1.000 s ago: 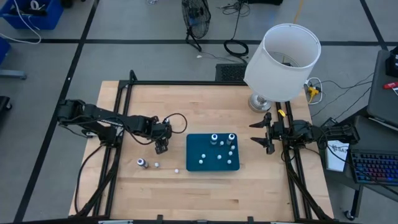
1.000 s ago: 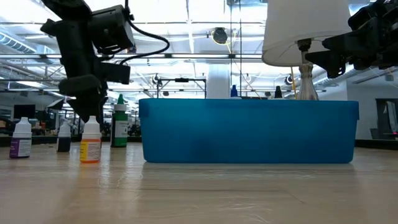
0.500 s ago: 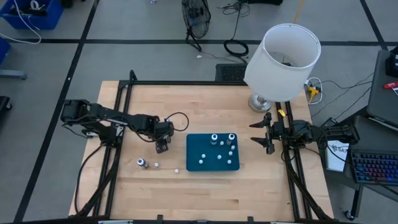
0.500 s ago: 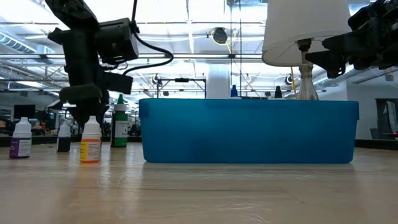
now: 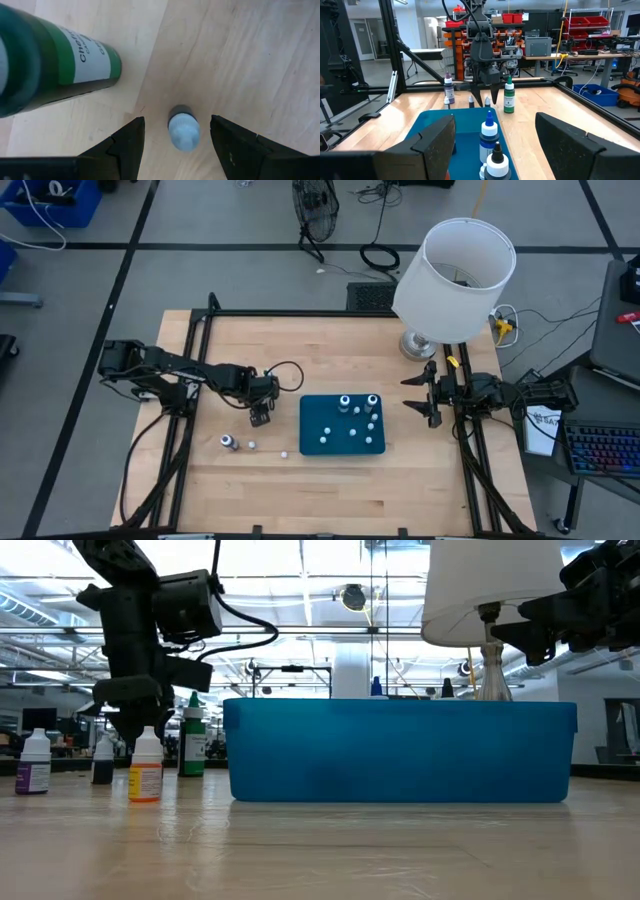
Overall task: Pick & Place food coloring
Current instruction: Put the small black food coloring bottle into the blue bin
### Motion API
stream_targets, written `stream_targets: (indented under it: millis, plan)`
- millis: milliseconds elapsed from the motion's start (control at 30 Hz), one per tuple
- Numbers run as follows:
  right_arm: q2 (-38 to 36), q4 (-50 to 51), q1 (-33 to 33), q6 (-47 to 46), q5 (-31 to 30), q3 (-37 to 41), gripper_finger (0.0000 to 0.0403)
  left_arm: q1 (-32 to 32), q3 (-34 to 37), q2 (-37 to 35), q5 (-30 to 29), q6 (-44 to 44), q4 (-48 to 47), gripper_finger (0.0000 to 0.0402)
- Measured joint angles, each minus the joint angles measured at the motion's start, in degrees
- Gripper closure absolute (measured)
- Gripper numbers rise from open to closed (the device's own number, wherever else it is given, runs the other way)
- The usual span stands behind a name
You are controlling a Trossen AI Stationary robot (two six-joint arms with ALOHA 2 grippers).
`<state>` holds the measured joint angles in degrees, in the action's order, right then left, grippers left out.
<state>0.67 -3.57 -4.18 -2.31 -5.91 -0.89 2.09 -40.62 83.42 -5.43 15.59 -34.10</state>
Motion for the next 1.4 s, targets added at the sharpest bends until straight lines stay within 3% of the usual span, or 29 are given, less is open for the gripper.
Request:
stream_targets:
  millis: [567,700,967,1233,1400]
  plan:
    - [0.0,0.0,0.0,0.0,0.0,0.0,0.0140,0.0,0.0,0.0,0.0,0.2,0.1,0.0178]
    - [0.0,0.0,0.0,0.0,0.0,0.0,0.0140,0.0,0.0,0.0,0.0,0.2,0.0,0.0215]
    - [0.0,0.0,0.0,0.0,0.0,0.0,0.0140,0.0,-0.1,0.0,0.2,-0.2,0.1,0.0334]
    - [0.0,0.0,0.0,0.0,0.0,0.0,0.0140,-2.9,-1.6,-1.7,3.5,-0.3,-0.5,0.0334]
    - [0.0,0.0,0.0,0.0,0.0,0.0,0.0140,-7.2,-8.1,-1.8,4.0,-0.1,-2.1,0.0334]
